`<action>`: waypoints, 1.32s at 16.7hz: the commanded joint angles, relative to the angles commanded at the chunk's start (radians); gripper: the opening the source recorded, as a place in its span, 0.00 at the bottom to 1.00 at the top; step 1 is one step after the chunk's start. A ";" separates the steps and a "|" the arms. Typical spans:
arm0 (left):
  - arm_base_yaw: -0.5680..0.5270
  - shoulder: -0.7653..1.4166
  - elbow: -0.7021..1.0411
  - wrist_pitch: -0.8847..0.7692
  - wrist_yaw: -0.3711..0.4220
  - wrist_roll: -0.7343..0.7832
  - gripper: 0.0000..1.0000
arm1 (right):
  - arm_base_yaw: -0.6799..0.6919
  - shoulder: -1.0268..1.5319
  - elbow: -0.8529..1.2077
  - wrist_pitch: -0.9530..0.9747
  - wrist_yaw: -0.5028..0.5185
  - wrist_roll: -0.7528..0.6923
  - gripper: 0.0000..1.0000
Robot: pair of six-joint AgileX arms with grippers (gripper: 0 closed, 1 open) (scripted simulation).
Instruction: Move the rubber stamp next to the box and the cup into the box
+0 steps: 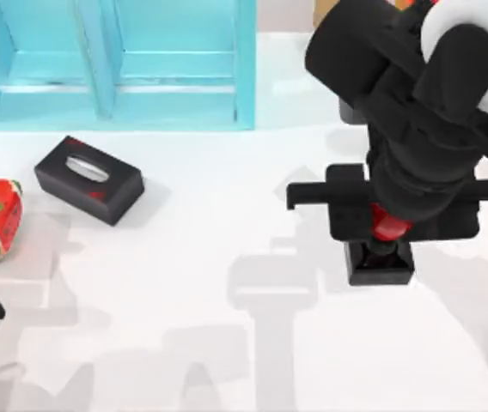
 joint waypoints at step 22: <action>0.000 0.000 0.000 0.000 0.000 0.000 1.00 | -0.342 -0.608 -0.746 0.243 -0.047 -0.339 0.00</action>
